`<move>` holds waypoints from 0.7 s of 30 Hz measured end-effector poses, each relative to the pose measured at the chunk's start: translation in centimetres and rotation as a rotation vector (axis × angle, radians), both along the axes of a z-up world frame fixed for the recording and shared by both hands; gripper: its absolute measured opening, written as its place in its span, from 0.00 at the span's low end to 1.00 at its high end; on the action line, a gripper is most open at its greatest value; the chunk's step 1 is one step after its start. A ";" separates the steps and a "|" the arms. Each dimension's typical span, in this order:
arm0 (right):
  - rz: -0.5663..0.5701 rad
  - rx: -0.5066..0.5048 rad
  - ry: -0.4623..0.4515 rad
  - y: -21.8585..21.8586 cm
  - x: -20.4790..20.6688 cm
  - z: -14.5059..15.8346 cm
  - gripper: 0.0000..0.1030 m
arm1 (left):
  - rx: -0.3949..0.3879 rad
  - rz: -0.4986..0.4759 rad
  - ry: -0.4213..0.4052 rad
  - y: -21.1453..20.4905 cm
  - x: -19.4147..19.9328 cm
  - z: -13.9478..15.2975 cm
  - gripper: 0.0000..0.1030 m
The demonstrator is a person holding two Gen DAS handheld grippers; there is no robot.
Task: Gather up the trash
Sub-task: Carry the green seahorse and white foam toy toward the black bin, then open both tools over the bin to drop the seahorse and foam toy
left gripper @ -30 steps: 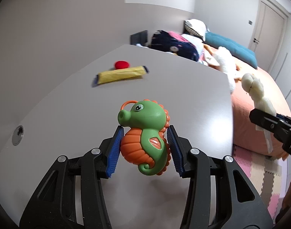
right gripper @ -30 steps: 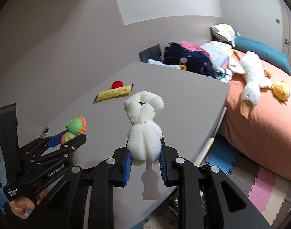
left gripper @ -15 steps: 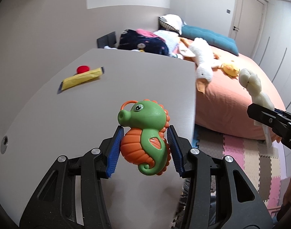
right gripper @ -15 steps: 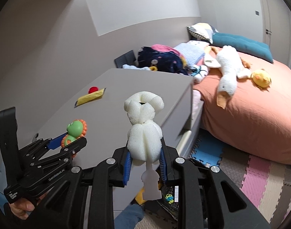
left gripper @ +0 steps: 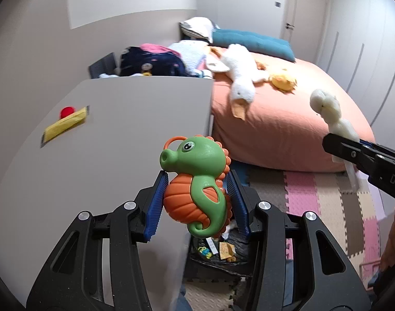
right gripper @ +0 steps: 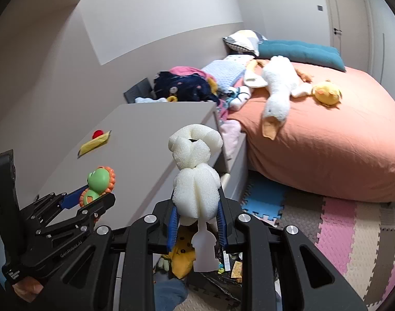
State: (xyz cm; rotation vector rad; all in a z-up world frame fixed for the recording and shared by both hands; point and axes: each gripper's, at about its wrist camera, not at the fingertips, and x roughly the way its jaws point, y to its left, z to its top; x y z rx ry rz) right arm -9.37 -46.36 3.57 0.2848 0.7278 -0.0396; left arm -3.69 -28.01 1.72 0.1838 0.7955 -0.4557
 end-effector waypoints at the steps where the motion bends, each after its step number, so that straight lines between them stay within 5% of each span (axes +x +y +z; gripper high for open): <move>1: -0.008 0.001 0.002 -0.3 -0.1 -0.1 0.26 | 0.005 -0.013 0.002 -0.5 -0.1 -0.1 0.45; 8: -0.052 0.001 0.026 -2.3 -0.3 -0.8 0.26 | 0.020 -0.074 0.032 -2.9 -0.2 -1.2 0.45; 11: -0.061 -0.003 0.051 -2.9 0.0 -1.3 0.37 | 0.032 -0.119 0.070 -4.0 -0.1 -2.1 0.47; 12: -0.063 -0.006 0.057 -3.0 0.0 -1.4 0.51 | 0.051 -0.133 0.082 -4.4 -0.1 -2.5 0.62; 13: -0.083 -0.015 0.062 -3.3 0.0 -1.5 0.59 | 0.068 -0.131 0.078 -4.6 0.0 -2.8 0.90; 14: -0.110 -0.025 0.057 -3.6 -0.1 -1.5 0.69 | 0.085 -0.121 0.058 -4.7 0.0 -2.9 0.95; 21: -0.148 -0.012 0.047 -5.0 -0.2 -1.5 0.72 | 0.102 -0.063 0.043 -3.2 1.0 -2.9 0.95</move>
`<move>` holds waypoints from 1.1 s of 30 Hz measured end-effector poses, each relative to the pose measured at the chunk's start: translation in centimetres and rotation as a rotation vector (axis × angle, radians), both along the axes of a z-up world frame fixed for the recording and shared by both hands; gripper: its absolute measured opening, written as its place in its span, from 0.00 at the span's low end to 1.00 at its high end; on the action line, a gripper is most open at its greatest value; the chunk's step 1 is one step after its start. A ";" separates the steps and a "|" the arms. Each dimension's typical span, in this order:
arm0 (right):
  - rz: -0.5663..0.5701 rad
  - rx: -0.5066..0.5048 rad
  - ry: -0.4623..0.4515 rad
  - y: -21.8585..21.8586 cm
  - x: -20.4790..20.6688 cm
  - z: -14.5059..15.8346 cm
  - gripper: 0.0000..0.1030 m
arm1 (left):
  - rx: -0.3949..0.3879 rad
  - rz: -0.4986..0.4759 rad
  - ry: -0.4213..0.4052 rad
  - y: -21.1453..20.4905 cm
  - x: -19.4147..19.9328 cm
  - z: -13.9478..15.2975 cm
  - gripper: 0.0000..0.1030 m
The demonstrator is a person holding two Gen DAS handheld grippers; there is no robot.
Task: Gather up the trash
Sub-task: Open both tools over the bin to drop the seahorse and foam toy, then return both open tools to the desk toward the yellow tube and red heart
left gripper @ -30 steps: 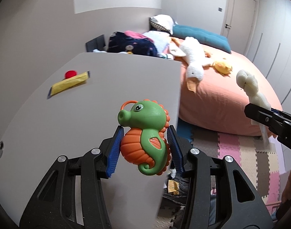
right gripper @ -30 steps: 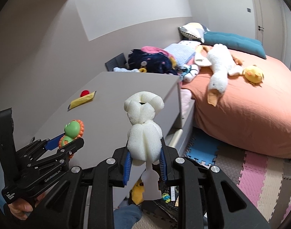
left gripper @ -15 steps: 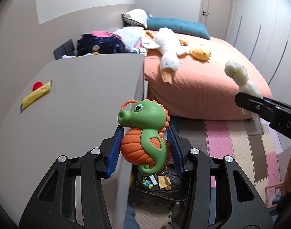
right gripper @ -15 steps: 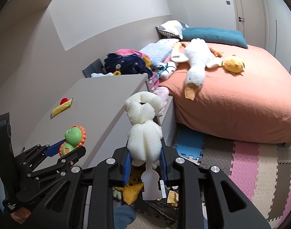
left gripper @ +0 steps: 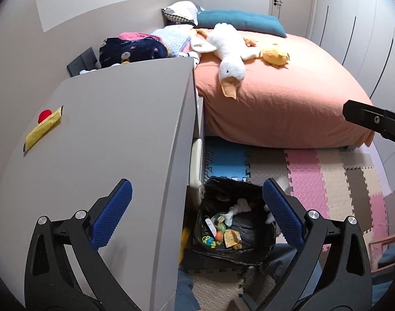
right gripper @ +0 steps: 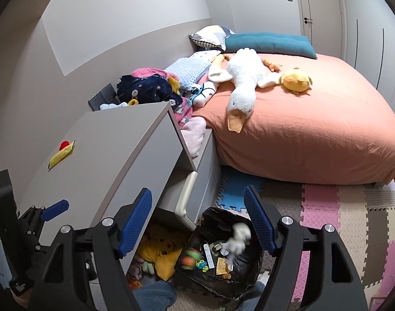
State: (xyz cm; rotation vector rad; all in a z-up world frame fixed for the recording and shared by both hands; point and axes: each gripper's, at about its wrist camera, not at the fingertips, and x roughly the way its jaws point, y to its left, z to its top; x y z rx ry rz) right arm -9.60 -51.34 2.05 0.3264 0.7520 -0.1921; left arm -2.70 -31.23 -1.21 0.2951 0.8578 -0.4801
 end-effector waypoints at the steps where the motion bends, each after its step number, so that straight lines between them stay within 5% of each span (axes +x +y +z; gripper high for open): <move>1: 0.000 0.000 0.000 0.0 0.0 0.0 0.72 | 0.004 0.002 -0.008 0.0 -0.1 0.1 0.95; 33: 0.181 0.013 -0.008 9.1 7.6 -0.4 0.74 | -0.019 0.202 -0.013 10.6 4.8 0.2 0.95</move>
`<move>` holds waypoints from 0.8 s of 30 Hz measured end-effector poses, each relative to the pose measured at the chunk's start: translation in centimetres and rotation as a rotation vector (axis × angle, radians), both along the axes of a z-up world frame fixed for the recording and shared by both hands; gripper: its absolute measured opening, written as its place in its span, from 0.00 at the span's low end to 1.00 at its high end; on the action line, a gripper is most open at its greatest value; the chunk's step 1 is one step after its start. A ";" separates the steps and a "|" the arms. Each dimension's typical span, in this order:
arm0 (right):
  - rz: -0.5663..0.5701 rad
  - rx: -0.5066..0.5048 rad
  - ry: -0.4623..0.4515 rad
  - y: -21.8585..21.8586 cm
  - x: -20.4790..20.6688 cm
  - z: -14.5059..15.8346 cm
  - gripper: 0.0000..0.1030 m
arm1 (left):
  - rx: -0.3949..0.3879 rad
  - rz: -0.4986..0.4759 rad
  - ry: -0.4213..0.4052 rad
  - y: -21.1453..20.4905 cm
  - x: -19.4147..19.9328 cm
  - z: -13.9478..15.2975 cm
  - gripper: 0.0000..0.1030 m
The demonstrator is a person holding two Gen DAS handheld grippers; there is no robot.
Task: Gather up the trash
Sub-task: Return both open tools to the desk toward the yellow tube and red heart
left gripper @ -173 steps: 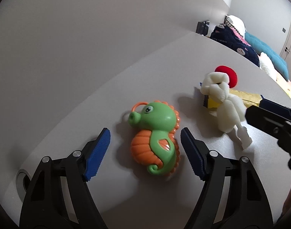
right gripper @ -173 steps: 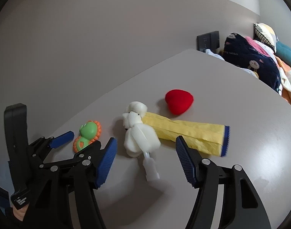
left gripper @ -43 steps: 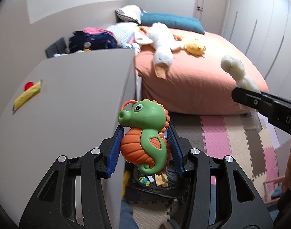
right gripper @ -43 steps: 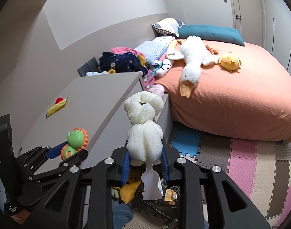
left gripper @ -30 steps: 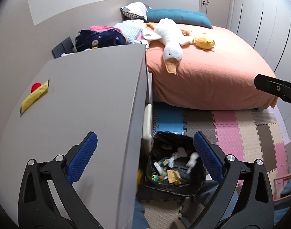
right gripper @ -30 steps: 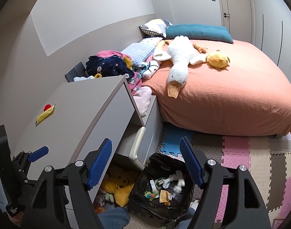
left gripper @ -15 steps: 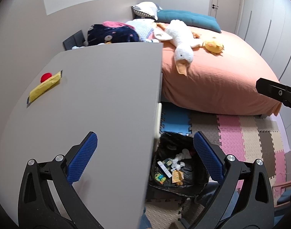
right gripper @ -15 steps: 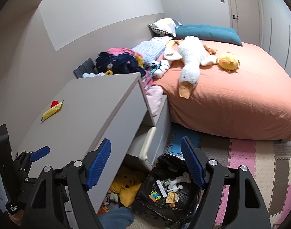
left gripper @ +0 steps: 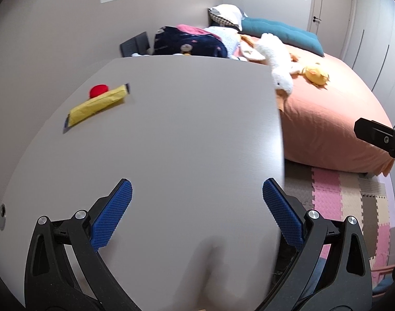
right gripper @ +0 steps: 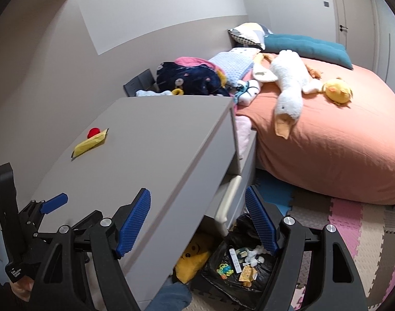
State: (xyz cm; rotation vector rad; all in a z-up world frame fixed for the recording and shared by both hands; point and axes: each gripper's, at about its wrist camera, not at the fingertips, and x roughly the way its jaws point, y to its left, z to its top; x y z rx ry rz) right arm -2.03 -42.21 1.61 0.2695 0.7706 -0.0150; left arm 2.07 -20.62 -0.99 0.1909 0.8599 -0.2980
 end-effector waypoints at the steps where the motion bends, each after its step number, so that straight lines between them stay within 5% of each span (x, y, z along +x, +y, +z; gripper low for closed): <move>1: 0.007 0.003 0.001 0.4 0.5 0.0 0.74 | 0.003 0.006 -0.004 0.5 0.3 0.1 0.95; 24: 0.159 0.014 0.045 9.3 11.5 -1.7 0.74 | -0.007 0.103 0.021 11.0 9.1 -1.7 0.95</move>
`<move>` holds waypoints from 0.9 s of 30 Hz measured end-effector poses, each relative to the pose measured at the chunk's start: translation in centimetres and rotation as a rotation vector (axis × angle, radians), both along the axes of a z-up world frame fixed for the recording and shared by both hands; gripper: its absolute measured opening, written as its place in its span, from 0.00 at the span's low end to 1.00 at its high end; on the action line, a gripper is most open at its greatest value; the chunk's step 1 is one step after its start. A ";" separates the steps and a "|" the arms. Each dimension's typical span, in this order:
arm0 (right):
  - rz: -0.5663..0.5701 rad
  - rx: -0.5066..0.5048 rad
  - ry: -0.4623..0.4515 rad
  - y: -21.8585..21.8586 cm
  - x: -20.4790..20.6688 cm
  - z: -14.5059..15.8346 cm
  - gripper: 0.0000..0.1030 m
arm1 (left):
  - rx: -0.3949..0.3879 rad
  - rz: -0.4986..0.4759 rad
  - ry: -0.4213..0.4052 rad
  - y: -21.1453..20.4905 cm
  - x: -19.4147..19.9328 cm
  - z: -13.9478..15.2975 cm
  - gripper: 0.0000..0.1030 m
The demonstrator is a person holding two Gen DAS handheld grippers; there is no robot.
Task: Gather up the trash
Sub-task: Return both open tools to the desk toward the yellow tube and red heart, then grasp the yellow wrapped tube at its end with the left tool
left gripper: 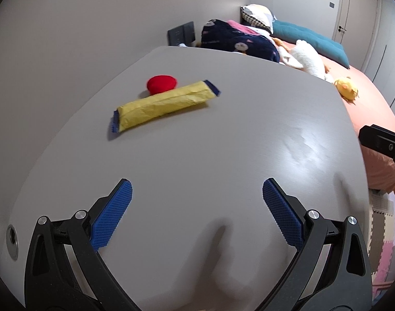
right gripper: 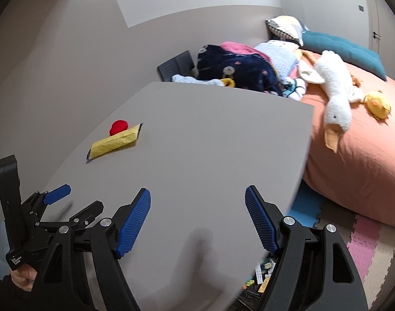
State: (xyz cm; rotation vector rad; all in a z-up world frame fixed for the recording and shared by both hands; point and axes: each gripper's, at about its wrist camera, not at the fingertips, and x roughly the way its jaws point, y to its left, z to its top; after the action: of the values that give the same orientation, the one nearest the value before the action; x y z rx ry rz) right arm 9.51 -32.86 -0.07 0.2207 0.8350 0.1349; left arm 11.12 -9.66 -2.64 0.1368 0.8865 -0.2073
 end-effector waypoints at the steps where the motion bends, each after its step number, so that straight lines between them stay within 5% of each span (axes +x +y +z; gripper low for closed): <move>1: 0.005 0.002 0.002 0.4 0.5 -0.1 0.74 | 0.001 0.000 -0.002 0.3 0.4 0.0 0.95; 27: 0.079 0.000 0.031 5.4 10.1 -2.1 0.74 | 0.032 -0.132 0.017 3.4 10.5 -1.3 0.95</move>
State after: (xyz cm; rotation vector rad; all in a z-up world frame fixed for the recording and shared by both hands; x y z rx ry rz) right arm 19.65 -27.43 -2.17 0.1901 0.8751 0.2055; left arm 21.59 -6.27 -3.90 0.2234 0.8984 -0.3176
